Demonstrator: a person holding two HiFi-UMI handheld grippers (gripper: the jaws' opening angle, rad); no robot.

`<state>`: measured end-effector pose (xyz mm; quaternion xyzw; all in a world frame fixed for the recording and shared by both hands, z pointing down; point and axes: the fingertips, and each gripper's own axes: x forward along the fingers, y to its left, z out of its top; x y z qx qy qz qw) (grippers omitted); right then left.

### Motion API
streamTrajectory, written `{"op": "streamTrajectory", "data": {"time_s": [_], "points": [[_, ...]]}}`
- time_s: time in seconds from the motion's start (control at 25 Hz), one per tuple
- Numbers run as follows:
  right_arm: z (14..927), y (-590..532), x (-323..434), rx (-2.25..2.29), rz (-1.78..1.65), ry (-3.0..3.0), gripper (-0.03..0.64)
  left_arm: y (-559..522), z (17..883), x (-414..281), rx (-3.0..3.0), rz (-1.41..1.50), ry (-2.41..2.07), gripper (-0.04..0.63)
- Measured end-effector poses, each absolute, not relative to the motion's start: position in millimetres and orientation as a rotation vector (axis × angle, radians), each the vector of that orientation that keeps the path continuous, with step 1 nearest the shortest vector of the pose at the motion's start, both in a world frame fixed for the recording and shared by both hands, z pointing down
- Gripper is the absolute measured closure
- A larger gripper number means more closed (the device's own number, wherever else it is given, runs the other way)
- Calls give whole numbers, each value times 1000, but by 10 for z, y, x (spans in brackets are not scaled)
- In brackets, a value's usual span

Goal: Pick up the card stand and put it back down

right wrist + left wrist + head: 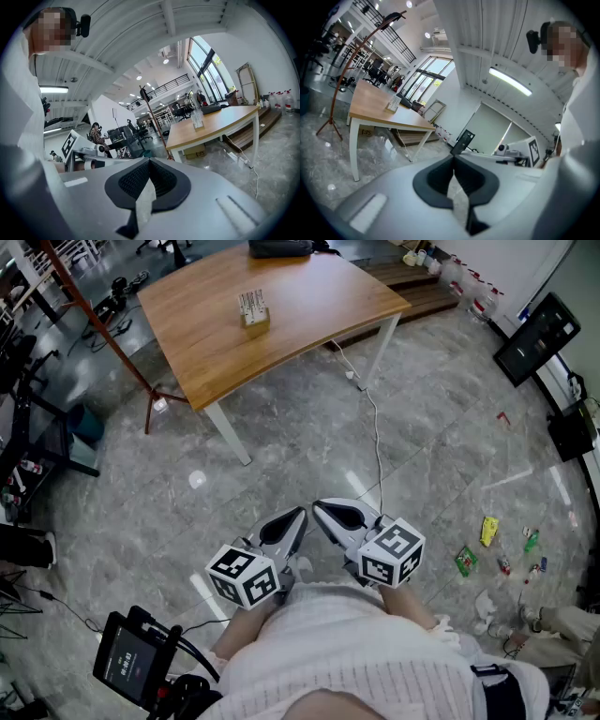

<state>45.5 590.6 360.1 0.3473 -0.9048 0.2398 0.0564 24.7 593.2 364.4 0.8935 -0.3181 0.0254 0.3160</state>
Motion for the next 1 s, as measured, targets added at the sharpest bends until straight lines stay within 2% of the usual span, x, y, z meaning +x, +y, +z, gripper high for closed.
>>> {"op": "streamTrajectory", "data": {"time_s": [0.44,1.0], "points": [[3595,4669,428,1120,682,-2741,617,4674,3731,234,2404,95,-824,589],[3220,2575,-156,1166,687,-2846,617,2606,3510,-317,2453,98,-789,589]]}}
